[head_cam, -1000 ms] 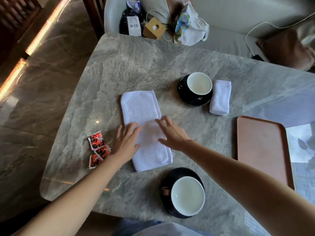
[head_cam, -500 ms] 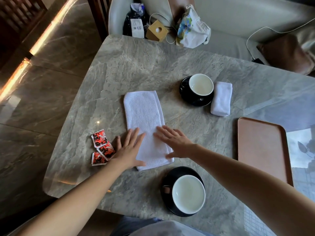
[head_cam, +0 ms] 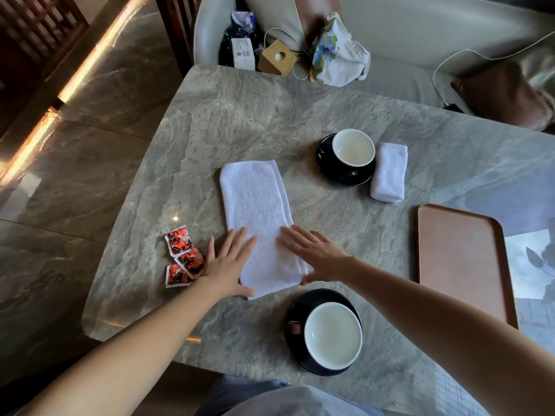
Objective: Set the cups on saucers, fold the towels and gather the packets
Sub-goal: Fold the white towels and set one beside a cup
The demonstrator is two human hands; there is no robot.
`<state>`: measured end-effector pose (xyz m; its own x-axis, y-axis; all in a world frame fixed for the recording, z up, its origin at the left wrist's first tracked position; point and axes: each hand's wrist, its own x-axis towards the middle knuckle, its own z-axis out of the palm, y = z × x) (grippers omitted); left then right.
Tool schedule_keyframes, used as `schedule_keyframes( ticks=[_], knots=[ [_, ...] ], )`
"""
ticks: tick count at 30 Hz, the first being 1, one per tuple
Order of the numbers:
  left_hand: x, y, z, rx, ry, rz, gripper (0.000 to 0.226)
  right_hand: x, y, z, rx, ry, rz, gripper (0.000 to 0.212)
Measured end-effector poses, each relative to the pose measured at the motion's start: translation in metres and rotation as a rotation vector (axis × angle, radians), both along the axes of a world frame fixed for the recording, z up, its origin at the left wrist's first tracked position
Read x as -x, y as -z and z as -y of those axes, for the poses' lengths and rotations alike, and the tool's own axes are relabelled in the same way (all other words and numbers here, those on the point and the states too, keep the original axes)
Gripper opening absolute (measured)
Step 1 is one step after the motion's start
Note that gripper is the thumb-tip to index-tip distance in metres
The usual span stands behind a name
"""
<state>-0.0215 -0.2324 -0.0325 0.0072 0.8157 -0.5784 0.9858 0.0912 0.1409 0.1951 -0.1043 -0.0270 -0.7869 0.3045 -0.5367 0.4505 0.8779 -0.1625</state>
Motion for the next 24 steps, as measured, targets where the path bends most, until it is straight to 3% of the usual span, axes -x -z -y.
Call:
schedule_keyframes(
  ticks=[2, 4, 7, 9, 13, 19, 24],
  knots=[
    [-0.007, -0.006, 0.000, -0.026, 0.001, -0.035, 0.121, -0.001, -0.004, 0.003, -0.014, 0.008, -0.048, 0.108],
    [-0.018, -0.011, 0.006, -0.153, 0.024, -0.021, 0.108, -0.003, -0.009, 0.008, -0.039, -0.008, -0.162, 0.087],
    [-0.038, -0.013, 0.024, -0.403, 0.115, 0.117, 0.070, -0.009, -0.013, 0.016, -0.073, -0.097, -0.378, 0.043],
    [-0.046, -0.012, 0.033, -0.376, 0.110, 0.181, 0.049, -0.014, -0.013, 0.019, -0.073, -0.133, -0.393, 0.030],
    [-0.041, -0.012, 0.037, -0.332, 0.076, 0.141, 0.042, -0.015, -0.011, 0.021, -0.065, -0.131, -0.318, 0.028],
    [-0.025, -0.016, 0.029, -0.416, 0.213, 0.095, 0.040, -0.013, -0.012, 0.022, -0.023, -0.094, -0.261, 0.014],
    [-0.027, -0.020, 0.012, -0.381, 0.363, -0.019, 0.032, -0.007, -0.015, 0.023, -0.030, -0.070, -0.154, 0.026]
  ],
)
